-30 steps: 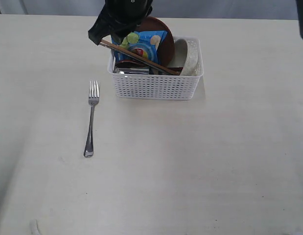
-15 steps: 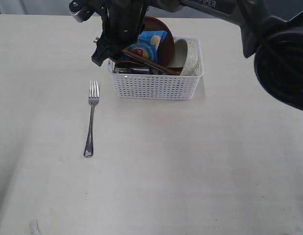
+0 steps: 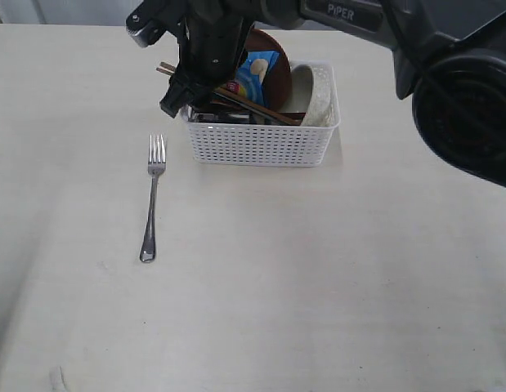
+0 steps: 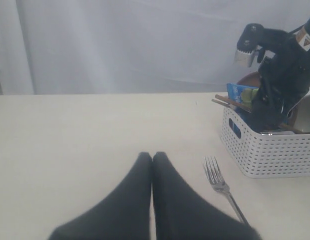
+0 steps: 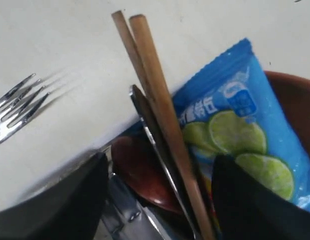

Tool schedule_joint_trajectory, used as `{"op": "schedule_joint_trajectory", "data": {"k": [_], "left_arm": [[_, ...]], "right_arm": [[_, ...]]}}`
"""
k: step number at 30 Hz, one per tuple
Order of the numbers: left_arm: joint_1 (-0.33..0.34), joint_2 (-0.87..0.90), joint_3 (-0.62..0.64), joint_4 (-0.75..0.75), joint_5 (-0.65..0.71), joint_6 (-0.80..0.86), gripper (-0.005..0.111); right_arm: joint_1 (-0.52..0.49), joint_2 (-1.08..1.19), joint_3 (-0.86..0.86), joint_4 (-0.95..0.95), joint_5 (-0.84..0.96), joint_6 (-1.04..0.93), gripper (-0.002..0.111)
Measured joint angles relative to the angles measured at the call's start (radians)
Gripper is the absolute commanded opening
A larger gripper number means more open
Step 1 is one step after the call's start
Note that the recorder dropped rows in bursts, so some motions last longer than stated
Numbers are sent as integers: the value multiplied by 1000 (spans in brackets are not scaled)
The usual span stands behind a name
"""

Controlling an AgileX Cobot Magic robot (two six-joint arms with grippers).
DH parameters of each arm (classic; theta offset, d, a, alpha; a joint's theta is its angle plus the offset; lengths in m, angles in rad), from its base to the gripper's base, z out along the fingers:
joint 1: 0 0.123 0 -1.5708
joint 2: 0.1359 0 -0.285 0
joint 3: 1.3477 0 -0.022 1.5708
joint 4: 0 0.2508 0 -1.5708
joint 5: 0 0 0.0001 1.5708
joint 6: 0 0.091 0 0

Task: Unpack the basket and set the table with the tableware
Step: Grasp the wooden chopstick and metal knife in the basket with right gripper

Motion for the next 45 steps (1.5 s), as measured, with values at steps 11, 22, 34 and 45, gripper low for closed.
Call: {"op": "schedule_joint_trajectory", "data": {"k": [11, 22, 34, 45], "left_arm": [[0, 0, 0, 0, 0, 0, 0], [0, 0, 0, 0, 0, 0, 0], [0, 0, 0, 0, 0, 0, 0], [0, 0, 0, 0, 0, 0, 0]], "right_arm": [[-2, 11, -2, -80, -30, -11, 0], [-2, -37, -2, -85, 1, -11, 0], [-2, -70, -2, -11, 26, -55, 0], [-4, -158, -2, 7, 52, -63, 0]]}}
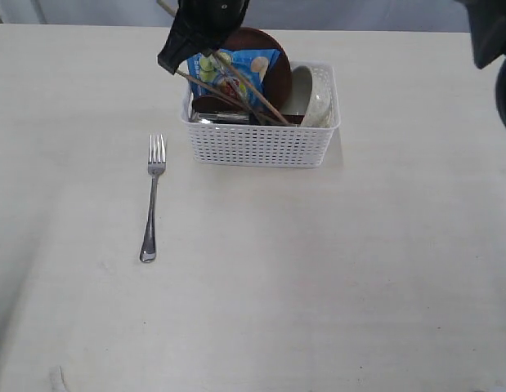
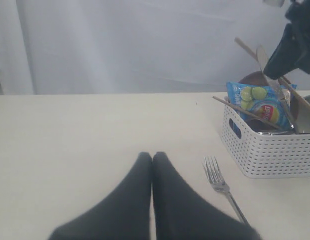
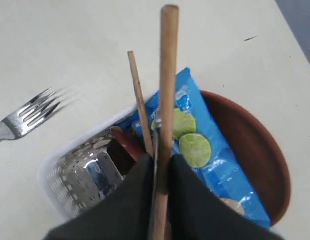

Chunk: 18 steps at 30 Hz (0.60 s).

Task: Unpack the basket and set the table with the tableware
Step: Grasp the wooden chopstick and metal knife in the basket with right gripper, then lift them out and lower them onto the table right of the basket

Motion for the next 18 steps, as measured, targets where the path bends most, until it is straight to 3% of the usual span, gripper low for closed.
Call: {"op": "schedule_joint_trajectory", "data": {"k": [18], "left_arm": [[0, 0, 0, 0, 0, 0, 0]], "right_arm": [[0, -113, 2, -40, 30, 6, 0]]}}
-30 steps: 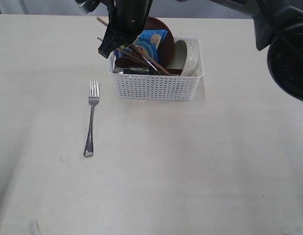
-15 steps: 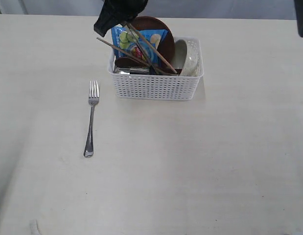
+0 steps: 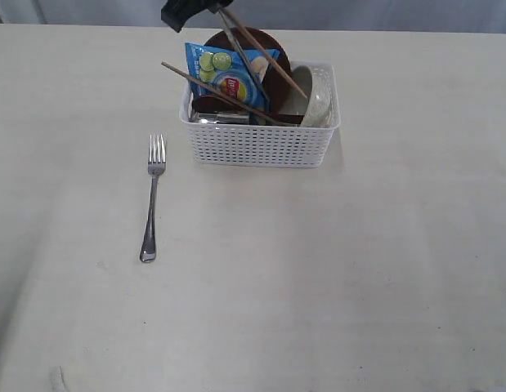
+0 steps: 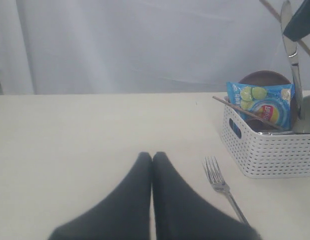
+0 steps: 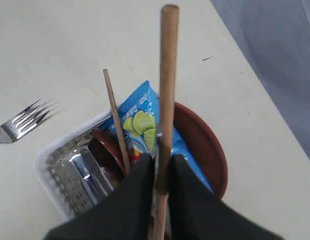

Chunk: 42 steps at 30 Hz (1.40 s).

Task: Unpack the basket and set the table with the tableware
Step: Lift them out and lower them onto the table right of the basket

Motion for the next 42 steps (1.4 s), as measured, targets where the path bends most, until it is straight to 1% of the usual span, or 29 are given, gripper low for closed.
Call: {"op": "schedule_joint_trajectory", "data": {"k": [9, 19, 23, 26, 31, 38, 42], "left_arm": [[0, 0, 0, 0, 0, 0, 0], [0, 0, 0, 0, 0, 0, 0], [0, 0, 0, 0, 0, 0, 0], [0, 0, 0, 0, 0, 0, 0], [0, 0, 0, 0, 0, 0, 0], [0, 0, 0, 0, 0, 0, 0], [0, 0, 0, 0, 0, 0, 0]], "right_arm": [[0, -81, 0, -13, 14, 22, 0], [-3, -166, 0, -136, 87, 95, 0], [-32, -188, 0, -155, 149, 128, 0], [-76, -194, 0, -163, 204, 161, 0], [-166, -194, 0, -156, 219, 229, 0], [-326, -194, 0, 11, 219, 255, 0], [-409, -173, 6, 63, 219, 264, 0]]}}
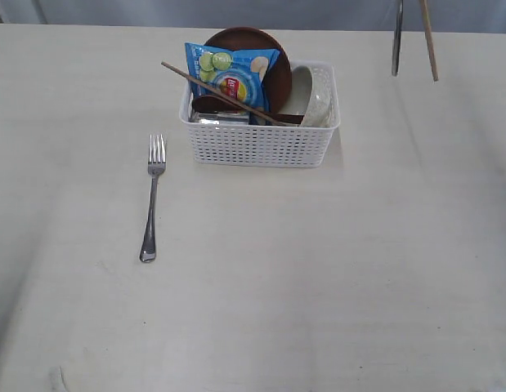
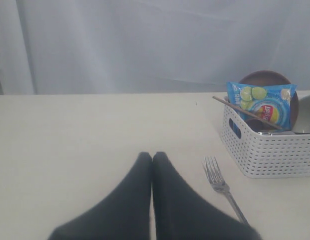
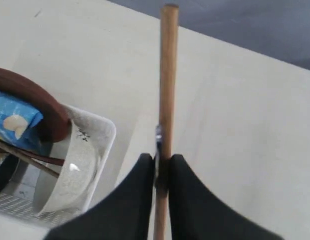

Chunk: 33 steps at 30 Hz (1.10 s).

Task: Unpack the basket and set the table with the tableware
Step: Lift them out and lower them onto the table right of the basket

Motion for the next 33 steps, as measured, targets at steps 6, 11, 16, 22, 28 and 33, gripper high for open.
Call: {"op": "schedule_joint_trajectory", "data": {"k": [6, 11, 16, 22, 28, 33], "left_arm": [[0, 0, 0, 0, 0, 0, 0], [0, 0, 0, 0, 0, 0, 0], [0, 0, 0, 0, 0, 0, 0], [0, 0, 0, 0, 0, 0, 0], [0, 0, 0, 0, 0, 0, 0], [0, 0, 0, 0, 0, 0, 0]], "right_arm": [[-141, 36, 214, 97, -4, -7, 0], [-208, 79, 447, 285, 4, -102, 0], [-231, 221, 499, 337, 4, -167, 0], [-231, 307, 499, 339, -164, -169, 0], [-231, 323, 499, 348, -258, -161, 17], [-231, 329, 499, 357, -290, -159, 60]]}}
